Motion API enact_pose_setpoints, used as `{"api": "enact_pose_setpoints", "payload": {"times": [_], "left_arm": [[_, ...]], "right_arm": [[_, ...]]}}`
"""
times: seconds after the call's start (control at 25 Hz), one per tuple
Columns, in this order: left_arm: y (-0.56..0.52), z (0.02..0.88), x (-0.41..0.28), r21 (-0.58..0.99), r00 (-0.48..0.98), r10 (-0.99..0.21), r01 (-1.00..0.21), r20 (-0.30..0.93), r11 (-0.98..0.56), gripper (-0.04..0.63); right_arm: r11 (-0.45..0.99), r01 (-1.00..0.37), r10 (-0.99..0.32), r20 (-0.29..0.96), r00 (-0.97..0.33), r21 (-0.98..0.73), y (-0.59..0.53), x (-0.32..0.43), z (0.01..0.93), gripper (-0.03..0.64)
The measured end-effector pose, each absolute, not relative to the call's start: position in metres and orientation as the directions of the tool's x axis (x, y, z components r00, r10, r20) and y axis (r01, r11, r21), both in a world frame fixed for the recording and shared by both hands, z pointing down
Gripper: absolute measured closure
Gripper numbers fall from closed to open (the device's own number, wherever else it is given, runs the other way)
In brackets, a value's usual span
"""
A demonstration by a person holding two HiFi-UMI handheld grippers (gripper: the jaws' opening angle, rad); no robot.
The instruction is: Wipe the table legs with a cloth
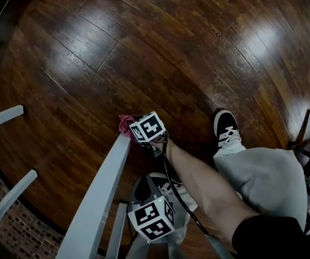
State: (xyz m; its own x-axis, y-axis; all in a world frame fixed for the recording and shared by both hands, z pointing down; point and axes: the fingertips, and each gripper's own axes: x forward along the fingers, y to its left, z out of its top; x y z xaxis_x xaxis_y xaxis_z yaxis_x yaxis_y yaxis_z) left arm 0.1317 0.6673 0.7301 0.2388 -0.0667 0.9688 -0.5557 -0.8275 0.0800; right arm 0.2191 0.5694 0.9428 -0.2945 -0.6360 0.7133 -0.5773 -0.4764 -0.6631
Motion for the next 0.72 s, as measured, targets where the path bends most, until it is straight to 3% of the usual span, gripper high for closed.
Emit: {"api": "enact_pose_setpoints", "payload": {"times": [0.12, 0.28, 0.72], "left_arm": [[0.672, 0.731, 0.141, 0.063, 0.25, -0.076, -0.503, 0.965, -0.862, 0.594], [0.665, 0.706, 0.146, 0.033, 0.257, -0.11, -0.494, 0.96, -0.869, 0.595], [0.703, 0.559, 0.134, 0.105, 0.319, -0.095, -0.556, 0.943, -0.825, 0.595]], "right_arm": [[-0.357, -0.616, -0.577, 0.684, -0.446, -0.702, 0.552, 0.2, 0.939, 0.557], [-0.288, -0.584, -0.574, 0.625, -0.529, -0.759, 0.547, 0.19, 0.888, 0.558], [-0.138, -0.435, -0.666, 0.408, -0.624, -0.89, 0.556, 0.181, 0.649, 0.558]]}}
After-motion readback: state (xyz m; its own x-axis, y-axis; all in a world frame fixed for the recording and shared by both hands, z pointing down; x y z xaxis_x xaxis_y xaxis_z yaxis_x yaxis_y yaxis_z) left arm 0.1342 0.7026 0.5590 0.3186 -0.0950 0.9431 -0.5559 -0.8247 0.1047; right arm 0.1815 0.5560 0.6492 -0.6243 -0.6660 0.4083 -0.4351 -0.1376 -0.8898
